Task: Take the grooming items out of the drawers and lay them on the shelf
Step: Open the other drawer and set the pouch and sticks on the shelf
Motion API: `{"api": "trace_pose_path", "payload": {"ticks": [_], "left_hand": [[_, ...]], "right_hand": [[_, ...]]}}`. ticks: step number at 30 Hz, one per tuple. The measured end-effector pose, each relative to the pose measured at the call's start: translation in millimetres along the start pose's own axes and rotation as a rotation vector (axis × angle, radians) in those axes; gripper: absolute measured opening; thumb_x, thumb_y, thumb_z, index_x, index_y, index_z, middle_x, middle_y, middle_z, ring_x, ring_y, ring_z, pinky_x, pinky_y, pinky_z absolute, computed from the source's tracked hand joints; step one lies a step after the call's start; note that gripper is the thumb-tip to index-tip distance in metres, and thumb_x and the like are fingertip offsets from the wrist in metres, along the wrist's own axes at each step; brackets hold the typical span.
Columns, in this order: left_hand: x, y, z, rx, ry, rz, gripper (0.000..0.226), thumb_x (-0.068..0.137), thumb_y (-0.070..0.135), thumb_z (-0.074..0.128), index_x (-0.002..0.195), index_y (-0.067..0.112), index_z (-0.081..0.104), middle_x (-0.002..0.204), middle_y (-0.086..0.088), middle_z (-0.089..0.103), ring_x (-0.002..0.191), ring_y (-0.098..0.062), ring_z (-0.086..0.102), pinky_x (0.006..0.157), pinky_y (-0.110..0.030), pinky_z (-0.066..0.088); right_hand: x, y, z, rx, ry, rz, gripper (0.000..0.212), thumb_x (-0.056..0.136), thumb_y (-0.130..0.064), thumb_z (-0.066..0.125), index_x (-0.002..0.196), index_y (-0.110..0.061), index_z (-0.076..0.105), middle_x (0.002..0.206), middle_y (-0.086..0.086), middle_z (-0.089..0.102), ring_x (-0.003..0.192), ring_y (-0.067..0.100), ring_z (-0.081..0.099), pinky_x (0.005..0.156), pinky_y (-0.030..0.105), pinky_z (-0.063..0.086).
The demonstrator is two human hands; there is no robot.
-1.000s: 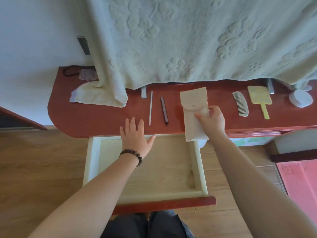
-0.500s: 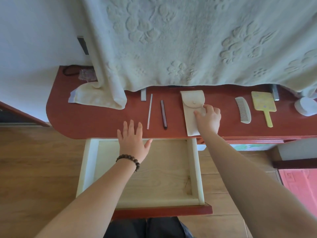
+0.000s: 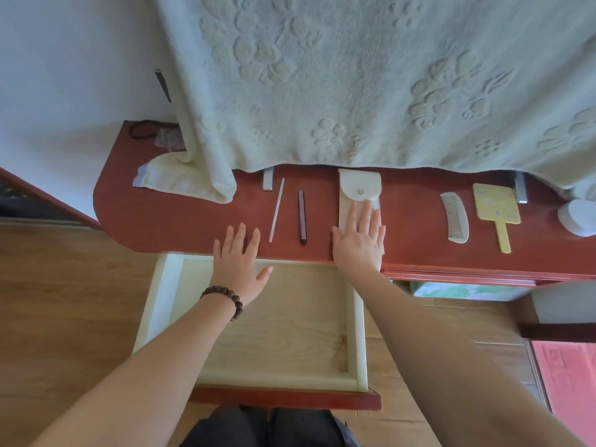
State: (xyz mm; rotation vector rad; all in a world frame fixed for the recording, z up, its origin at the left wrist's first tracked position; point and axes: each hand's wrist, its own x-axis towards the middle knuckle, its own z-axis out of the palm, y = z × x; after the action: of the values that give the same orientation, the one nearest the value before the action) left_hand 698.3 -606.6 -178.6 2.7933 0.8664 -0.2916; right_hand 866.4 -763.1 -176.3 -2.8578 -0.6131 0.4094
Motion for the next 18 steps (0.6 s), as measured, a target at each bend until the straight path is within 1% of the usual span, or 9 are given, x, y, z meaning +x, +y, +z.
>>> {"api": "trace_pose_path", "payload": {"ticks": [4, 8, 12, 15, 18], "left_hand": [[-0.9, -2.2, -5.7, -0.005, -0.020, 0.004, 0.076, 0.092, 0.053, 0.047, 0.152, 0.021, 0.013, 0.161, -0.009, 0.005, 0.148, -0.031, 0.001, 0.119, -0.049, 0.006], [-3.1, -5.9, -15.8, -0.013, -0.056, 0.009, 0.071, 0.095, 0.046, 0.046, 0.152, 0.022, 0.013, 0.161, -0.007, 0.008, 0.149, -0.026, 0.005, 0.120, -0.046, 0.011], [-27.8, -7.8, -22.4, -0.072, 0.009, 0.014, 0.065, 0.096, 0.039, 0.046, 0.150, 0.014, 0.019, 0.159, -0.011, 0.019, 0.147, -0.027, 0.016, 0.119, -0.043, 0.019], [-66.1, -12.7, -16.9, -0.092, 0.054, 0.034, 0.062, 0.097, 0.039, 0.044, 0.149, 0.014, 0.022, 0.157, -0.012, 0.021, 0.146, -0.028, 0.017, 0.117, -0.042, 0.019], [-117.4, -29.2, -1.8, -0.083, 0.053, 0.043, 0.063, 0.096, 0.043, 0.042, 0.149, 0.016, 0.022, 0.157, -0.010, 0.022, 0.146, -0.028, 0.017, 0.118, -0.044, 0.019]], "right_hand": [[-2.0, 0.7, -8.7, 0.004, -0.057, -0.011, 0.067, 0.099, -0.051, 0.020, 0.150, -0.021, -0.009, 0.158, 0.007, -0.018, 0.146, 0.027, -0.015, 0.119, 0.043, -0.006], [-26.4, 1.1, -22.7, 0.149, -0.067, -0.090, 0.068, 0.098, -0.049, 0.029, 0.151, -0.023, -0.005, 0.159, 0.005, -0.013, 0.147, 0.023, -0.012, 0.120, 0.040, -0.002], [-92.7, -0.8, -19.8, 0.316, 0.010, -0.096, 0.064, 0.098, -0.042, 0.039, 0.151, -0.025, 0.008, 0.161, -0.002, -0.003, 0.147, 0.018, -0.004, 0.119, 0.041, 0.017], [-154.3, -3.1, -1.1, 0.355, 0.053, -0.108, 0.061, 0.097, -0.036, 0.045, 0.150, -0.022, 0.018, 0.160, -0.001, 0.004, 0.147, 0.017, 0.000, 0.118, 0.039, 0.018], [-220.0, -11.7, 29.2, 0.346, 0.064, -0.050, 0.067, 0.093, -0.045, 0.049, 0.149, -0.024, 0.019, 0.160, 0.003, 0.005, 0.147, 0.020, 0.000, 0.119, 0.039, 0.016]]}}
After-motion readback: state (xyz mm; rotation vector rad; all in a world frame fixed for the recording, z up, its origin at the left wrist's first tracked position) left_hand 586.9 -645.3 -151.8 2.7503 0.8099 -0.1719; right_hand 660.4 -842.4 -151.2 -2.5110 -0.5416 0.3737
